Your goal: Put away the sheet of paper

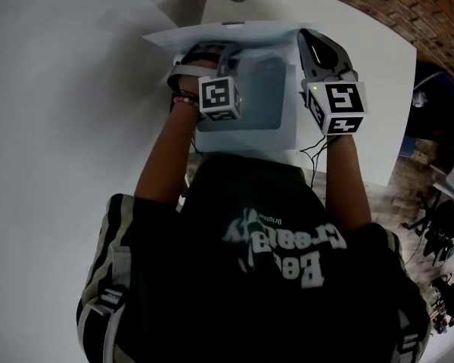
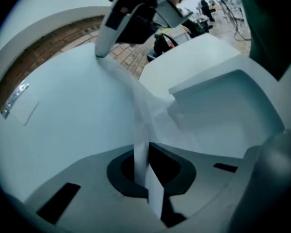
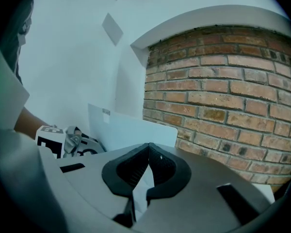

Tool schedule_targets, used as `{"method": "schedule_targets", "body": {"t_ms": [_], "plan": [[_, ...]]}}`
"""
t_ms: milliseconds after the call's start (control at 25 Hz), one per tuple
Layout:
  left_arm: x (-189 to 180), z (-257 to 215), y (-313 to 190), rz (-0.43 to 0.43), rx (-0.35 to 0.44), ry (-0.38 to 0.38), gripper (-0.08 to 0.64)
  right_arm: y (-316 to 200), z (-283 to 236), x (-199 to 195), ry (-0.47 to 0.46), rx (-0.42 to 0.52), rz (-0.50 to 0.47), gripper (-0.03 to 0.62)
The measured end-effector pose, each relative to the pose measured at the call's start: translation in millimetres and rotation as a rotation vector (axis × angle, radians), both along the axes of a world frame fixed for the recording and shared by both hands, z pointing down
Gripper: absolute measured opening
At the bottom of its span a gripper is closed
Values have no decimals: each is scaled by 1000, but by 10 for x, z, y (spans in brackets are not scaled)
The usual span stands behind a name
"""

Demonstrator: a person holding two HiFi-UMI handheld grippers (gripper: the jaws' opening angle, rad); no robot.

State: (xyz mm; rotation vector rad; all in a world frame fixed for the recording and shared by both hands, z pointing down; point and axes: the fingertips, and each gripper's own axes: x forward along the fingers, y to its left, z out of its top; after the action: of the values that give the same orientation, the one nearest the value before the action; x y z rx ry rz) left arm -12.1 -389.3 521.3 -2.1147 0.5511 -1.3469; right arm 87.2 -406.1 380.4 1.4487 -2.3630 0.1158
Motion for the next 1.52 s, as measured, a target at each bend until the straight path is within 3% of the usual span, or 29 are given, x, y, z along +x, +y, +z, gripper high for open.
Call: {"method": "schedule_targets", "body": {"t_ms": [80, 240, 320, 360, 480, 920, 1080, 1240, 1360, 1520], "plan": [[-13, 58, 5, 20, -9, -46, 2, -29, 3, 9, 2, -5, 3, -6], [-39, 142, -15, -22, -66, 4, 5, -91, 19, 35, 2, -9, 8, -6], [-66, 143, -10, -42, -86, 35, 110, -104, 33, 16, 4, -12, 6, -6], [-76, 120, 3, -48, -91, 48, 130, -104, 38, 1, 5, -14, 4, -6], [-130, 18, 35, -79, -83, 87, 170, -95, 28, -46, 0, -16, -3, -6], [-389, -506, 62, -256, -23, 260, 183, -108, 2, -85, -3, -11, -29, -6], [-361, -723, 117, -283, -22, 356, 183, -126, 7, -79, -5, -8, -34, -6], [-273, -705, 193, -319, -98, 479, 146, -136, 21, -80, -3, -8, -38, -6], [-269, -520, 164, -379, -139, 518, 14, -136, 36, -80, -2, -10, -40, -6], [-259, -192, 70, -453, -234, 530, 3, -135, 37, -74, -2, -9, -40, -6]]}}
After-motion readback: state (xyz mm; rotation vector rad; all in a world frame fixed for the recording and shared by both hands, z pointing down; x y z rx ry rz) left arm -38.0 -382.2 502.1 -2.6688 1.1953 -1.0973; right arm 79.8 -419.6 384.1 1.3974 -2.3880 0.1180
